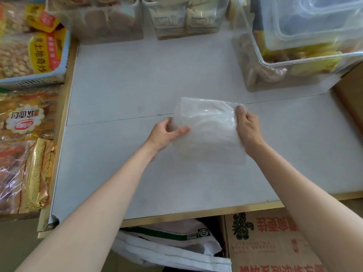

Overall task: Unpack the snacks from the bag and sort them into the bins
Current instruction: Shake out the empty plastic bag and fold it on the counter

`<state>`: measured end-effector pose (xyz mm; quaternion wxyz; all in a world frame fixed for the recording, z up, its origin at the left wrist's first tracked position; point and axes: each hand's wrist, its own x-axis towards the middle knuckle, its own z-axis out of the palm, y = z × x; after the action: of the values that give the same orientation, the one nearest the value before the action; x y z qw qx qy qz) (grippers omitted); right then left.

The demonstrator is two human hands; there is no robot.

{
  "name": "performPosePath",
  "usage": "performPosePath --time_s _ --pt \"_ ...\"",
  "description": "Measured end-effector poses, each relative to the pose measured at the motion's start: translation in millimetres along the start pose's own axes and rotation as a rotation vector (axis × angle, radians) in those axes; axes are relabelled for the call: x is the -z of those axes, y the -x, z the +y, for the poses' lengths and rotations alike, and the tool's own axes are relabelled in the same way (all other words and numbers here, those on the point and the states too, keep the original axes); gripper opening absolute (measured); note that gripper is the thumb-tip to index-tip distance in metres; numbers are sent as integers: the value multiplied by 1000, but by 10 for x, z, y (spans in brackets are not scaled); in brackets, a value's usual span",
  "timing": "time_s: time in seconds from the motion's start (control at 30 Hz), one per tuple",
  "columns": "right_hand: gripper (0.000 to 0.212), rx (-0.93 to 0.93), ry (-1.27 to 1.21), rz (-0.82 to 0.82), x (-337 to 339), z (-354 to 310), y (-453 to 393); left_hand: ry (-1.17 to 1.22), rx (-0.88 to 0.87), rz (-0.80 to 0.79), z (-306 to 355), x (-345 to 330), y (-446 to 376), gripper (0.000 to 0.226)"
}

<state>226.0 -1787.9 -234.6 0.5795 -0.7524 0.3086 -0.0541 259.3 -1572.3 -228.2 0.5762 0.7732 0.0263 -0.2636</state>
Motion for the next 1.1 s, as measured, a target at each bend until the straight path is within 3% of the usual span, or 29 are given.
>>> performPosePath --time_s 0.07,0.13,0.2,0.27,0.33,0.4,0.47,0.57,0.73,0.83,0.93,0.97,1.03,1.1 --pt "33 -25 -77 -13 79 -38 -11 -62 -1 41 -13 -14 -52 33" --pt "18 -56 -149 -168 180 -23 9 -183 -12 138 -29 -43 -86 48" --pt "58 -53 -112 -328 232 72 45 -248 -22 191 -52 -99 -91 53" --pt "91 35 162 -290 238 184 99 -364 -10 183 -83 -201 -52 59" --pt "108 109 569 -226 238 297 176 -705 8 193 -144 -342 36 65" --pt "110 235 962 -238 247 403 324 -974 3 173 -243 -471 163 68" --pt "104 376 1190 -390 241 541 441 -1061 11 99 -344 -577 275 71" --pt "101 320 1264 -591 195 689 506 -1022 8 56 -437 -625 340 78" --pt "115 225 1312 -587 84 682 446 -537 151 73 -292 -515 254 86" --pt "123 217 1126 -468 110 408 329 -273 142 -45 -186 -301 207 60" --pt "113 150 555 -475 205 -98 115 -248 101 -287 37 -4 145 49" --pt "102 71 377 -548 238 -243 70 -313 99 -333 103 65 103 49" --pt "57 -70 191 -684 267 -452 43 -336 95 -346 240 144 26 54" --pt "23 -116 64 -625 256 -527 46 -219 63 -263 326 151 1 48"
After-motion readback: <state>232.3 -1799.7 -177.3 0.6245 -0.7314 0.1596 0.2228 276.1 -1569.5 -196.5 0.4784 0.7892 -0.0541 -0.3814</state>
